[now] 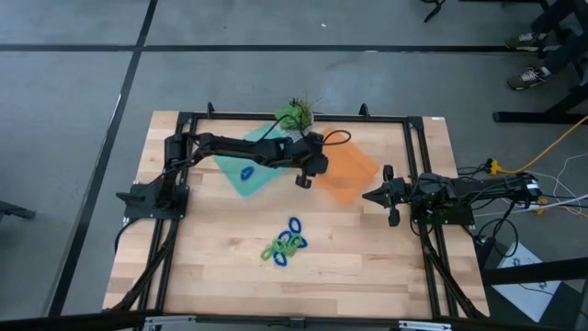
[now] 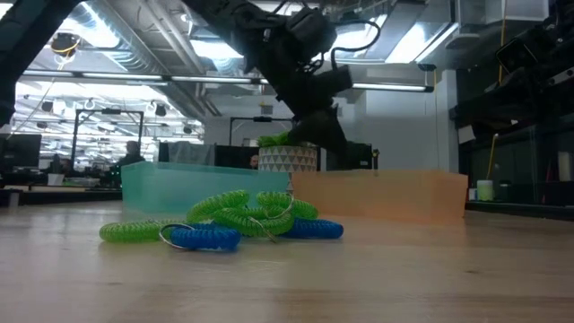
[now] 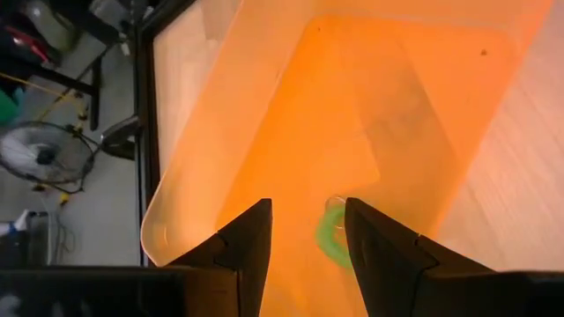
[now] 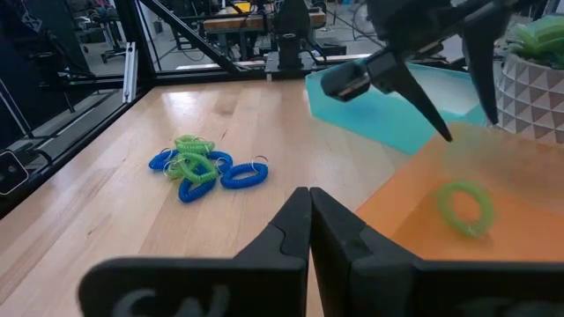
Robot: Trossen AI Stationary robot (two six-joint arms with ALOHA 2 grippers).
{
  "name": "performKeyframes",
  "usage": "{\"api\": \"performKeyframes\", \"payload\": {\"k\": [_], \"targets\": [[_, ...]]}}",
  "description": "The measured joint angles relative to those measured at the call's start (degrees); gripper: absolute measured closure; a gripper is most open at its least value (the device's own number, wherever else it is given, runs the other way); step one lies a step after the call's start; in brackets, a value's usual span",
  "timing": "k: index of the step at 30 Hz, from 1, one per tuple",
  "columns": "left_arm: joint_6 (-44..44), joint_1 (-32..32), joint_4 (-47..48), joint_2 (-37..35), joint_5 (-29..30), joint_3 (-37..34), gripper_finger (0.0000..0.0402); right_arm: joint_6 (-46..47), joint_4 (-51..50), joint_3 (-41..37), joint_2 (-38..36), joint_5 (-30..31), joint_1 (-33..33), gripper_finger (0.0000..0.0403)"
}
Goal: Sort spring keychains
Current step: Put the green spring keychain into the orange bin
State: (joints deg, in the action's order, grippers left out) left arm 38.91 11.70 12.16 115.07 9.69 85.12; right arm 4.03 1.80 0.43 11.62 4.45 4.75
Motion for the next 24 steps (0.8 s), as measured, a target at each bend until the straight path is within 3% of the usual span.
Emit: {"api": "performKeyframes", "payload": {"k": [7, 24], "targets": [[-1.7, -0.9, 6.6, 0.0, -2.2, 1.4, 0.0261, 0.0, 0.0, 0.0, 0.0, 0.0, 0.0, 0.0395], [-0.6, -10.4, 17.1, -3.7, -1.8, 1.5, 0.0265, 0.0, 0.0, 0.0, 0.0, 0.0, 0.0, 0.0395]]}}
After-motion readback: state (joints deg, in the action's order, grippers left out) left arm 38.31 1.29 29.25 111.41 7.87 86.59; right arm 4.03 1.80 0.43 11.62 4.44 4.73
